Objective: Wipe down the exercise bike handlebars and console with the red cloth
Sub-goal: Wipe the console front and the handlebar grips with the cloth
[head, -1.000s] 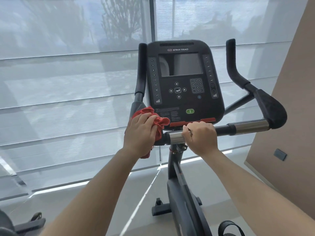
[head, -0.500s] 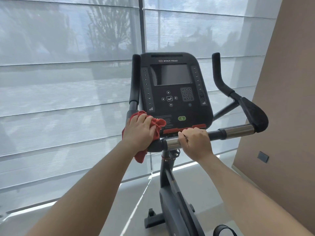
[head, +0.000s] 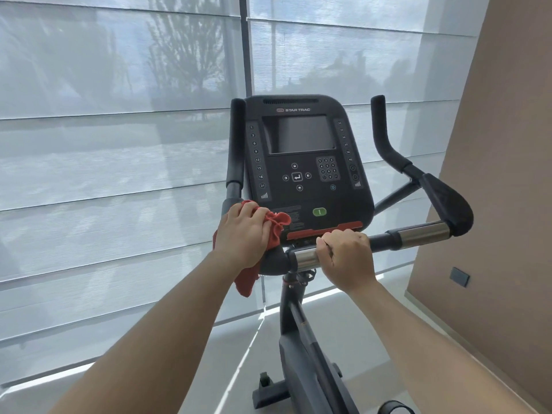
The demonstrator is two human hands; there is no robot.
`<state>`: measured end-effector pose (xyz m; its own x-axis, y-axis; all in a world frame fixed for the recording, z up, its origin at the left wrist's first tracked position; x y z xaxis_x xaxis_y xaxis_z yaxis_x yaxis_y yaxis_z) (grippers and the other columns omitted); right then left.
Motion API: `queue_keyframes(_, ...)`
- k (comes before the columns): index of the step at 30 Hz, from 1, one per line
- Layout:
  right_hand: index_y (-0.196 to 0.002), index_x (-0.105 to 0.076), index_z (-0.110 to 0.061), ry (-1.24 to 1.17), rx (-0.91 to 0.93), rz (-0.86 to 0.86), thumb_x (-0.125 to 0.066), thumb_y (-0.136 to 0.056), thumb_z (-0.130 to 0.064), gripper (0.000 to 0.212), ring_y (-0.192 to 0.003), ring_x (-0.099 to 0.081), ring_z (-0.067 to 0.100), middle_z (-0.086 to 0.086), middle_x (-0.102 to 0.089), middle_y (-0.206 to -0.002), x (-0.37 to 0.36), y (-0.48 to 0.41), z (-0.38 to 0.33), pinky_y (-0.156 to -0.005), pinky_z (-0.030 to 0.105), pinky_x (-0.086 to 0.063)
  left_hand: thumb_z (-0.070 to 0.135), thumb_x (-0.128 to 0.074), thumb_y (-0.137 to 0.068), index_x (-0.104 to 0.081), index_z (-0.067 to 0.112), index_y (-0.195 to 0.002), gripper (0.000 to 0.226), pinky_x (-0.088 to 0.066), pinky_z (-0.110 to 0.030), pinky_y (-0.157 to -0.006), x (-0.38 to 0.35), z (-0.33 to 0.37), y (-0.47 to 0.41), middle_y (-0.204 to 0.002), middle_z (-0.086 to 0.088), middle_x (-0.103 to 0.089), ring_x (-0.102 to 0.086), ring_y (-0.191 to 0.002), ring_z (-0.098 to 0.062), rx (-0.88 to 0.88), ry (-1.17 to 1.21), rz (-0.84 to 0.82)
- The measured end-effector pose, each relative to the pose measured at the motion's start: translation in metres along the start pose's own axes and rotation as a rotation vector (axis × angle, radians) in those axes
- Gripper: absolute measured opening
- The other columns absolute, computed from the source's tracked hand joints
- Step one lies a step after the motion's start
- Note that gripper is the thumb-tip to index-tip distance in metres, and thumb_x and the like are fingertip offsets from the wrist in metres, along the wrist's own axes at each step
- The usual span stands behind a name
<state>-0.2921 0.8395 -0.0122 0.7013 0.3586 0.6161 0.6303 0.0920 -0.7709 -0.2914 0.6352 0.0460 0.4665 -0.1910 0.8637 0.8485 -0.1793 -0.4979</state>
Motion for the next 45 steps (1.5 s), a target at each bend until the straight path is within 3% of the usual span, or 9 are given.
queue_keyframes(5, -0.058, -0.046, -0.017, 0.005, 0.002, -0.036, -0.040, -0.091, -0.033, 0.037, -0.053, -0.043, 0.015, -0.006, -0.042, -0.056, 0.004, -0.001, -0.001, -0.065, 0.032, -0.046, 0.038, -0.029, -0.098, -0.039, 0.025, -0.136, 0.041, -0.019, -0.039, -0.112, 0.003, 0.010, 0.006, -0.145, 0.001, -0.036, -0.025, -0.134, -0.023, 0.069, 0.043, -0.051)
queue_keyframes(12, -0.058, -0.047, -0.015, 0.017, -0.009, -0.093, -0.038, -0.091, -0.033, 0.039, -0.056, -0.044, 0.016, -0.005, -0.043, -0.057, 0.006, -0.001, -0.002, -0.068, 0.033, -0.043, 0.024, -0.043, -0.096, -0.016, 0.029, -0.148, 0.060, -0.005, -0.032, -0.116, 0.024, -0.015, 0.025, -0.156, 0.011, -0.011, -0.006, -0.143, -0.014, -0.128, 0.314, -0.432)
queue_keyframes(19, -0.060, -0.050, -0.014, 0.008, -0.031, -0.128, -0.036, -0.092, -0.035, 0.040, -0.060, -0.046, 0.016, -0.004, -0.047, -0.059, 0.005, 0.000, -0.001, -0.074, 0.032, -0.042, 0.026, -0.047, -0.096, -0.037, 0.025, -0.141, 0.046, -0.019, -0.030, -0.115, 0.016, -0.013, 0.044, -0.148, 0.009, -0.035, -0.026, -0.138, -0.015, -0.128, 0.340, -0.079)
queue_keyframes(26, -0.057, -0.043, -0.018, 0.001, -0.027, -0.084, -0.039, -0.091, -0.033, 0.037, -0.056, -0.042, 0.013, -0.007, -0.041, -0.055, 0.004, 0.000, -0.001, -0.072, 0.032, -0.042, 0.027, -0.050, -0.094, -0.055, 0.020, -0.123, 0.030, -0.039, -0.026, -0.092, 0.012, -0.008, 0.030, -0.128, 0.007, -0.055, -0.049, -0.117, -0.015, -0.017, 0.399, 0.080)
queue_keyframes(33, -0.057, -0.044, -0.018, 0.002, -0.036, -0.110, -0.037, -0.091, -0.034, 0.039, -0.056, -0.043, 0.013, -0.007, -0.042, -0.056, 0.004, -0.001, -0.001, -0.073, 0.033, -0.043, 0.021, -0.048, -0.094, -0.057, 0.016, -0.118, 0.026, -0.040, -0.030, -0.088, 0.013, 0.000, 0.016, -0.122, 0.002, -0.056, -0.050, -0.112, -0.020, 0.090, 0.381, 0.122)
queue_keyframes(41, -0.058, -0.049, -0.018, 0.026, -0.058, -0.176, -0.030, -0.090, -0.041, 0.044, -0.061, -0.048, 0.014, -0.007, -0.047, -0.058, 0.006, -0.004, -0.003, -0.077, 0.034, -0.043, 0.021, -0.049, -0.094, -0.056, 0.016, -0.119, 0.026, -0.034, -0.021, -0.088, 0.016, -0.010, 0.034, -0.124, 0.001, -0.056, -0.050, -0.113, -0.018, 0.016, 0.383, 0.121)
queue_keyframes(45, -0.065, -0.041, -0.027, -0.018, 0.012, -0.154, -0.028, -0.091, -0.043, 0.033, -0.064, -0.047, 0.014, -0.010, -0.045, -0.062, 0.009, -0.014, -0.018, -0.073, 0.033, -0.041, 0.019, -0.049, -0.094, -0.056, 0.014, -0.118, 0.026, -0.035, -0.024, -0.088, 0.021, -0.025, 0.026, -0.124, -0.001, -0.057, -0.051, -0.112, -0.021, 0.080, 0.376, 0.174)
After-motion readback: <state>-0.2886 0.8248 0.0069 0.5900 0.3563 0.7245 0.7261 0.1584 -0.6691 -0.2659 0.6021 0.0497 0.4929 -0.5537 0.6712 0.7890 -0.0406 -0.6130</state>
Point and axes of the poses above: each hand's wrist, its own y-axis away from the middle knuckle, its own x-axis out of the back of the hand, z = x × y, the point moved 2 cm from there along -y, towards the middle knuckle
